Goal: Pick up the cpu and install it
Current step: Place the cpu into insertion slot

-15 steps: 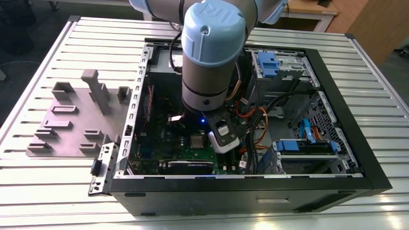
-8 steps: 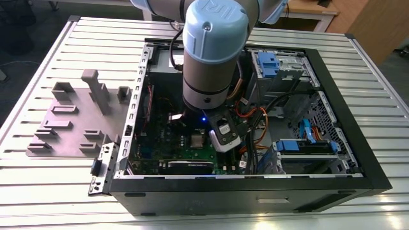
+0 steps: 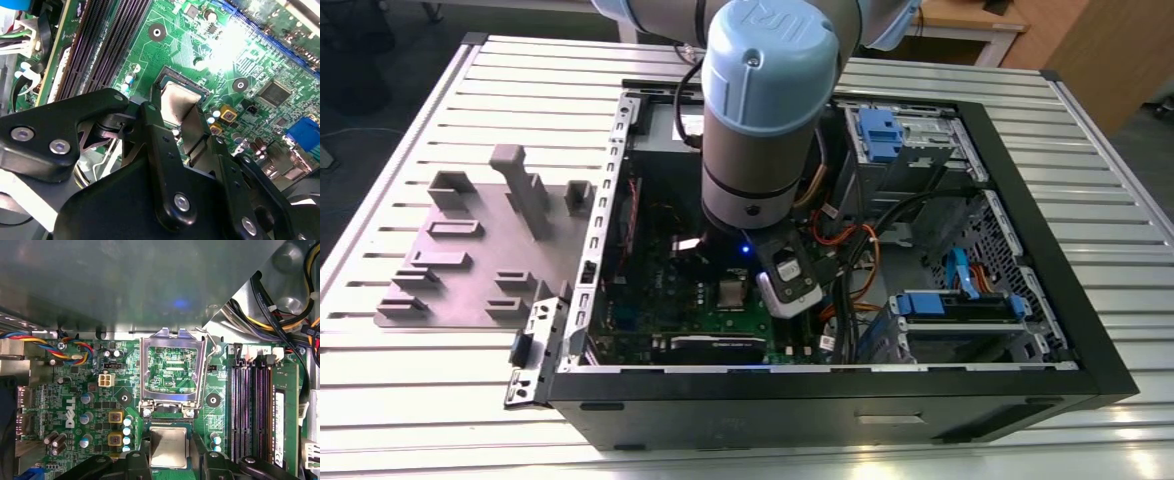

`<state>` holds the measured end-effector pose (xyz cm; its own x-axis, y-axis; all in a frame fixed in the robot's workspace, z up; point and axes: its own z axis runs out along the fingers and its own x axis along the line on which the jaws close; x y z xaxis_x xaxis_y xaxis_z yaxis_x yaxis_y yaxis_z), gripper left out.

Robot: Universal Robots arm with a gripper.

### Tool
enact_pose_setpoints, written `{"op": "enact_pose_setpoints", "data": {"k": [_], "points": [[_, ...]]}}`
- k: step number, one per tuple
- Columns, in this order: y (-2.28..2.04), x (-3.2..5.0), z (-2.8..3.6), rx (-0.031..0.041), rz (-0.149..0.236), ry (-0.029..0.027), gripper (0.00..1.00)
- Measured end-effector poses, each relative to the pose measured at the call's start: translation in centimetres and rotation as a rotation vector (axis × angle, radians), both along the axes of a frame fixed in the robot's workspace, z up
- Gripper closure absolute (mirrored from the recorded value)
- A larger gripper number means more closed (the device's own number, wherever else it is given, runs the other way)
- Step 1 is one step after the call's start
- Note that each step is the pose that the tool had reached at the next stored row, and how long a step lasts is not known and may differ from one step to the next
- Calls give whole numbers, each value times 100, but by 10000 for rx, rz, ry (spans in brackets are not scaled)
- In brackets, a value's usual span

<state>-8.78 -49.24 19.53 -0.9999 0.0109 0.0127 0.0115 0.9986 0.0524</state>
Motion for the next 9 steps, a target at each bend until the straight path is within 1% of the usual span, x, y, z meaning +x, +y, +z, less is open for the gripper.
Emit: {"op": "enact_pose_setpoints", "data": {"k": [9], "points": [[-2, 0, -11, -5, 0, -1, 56]]}}
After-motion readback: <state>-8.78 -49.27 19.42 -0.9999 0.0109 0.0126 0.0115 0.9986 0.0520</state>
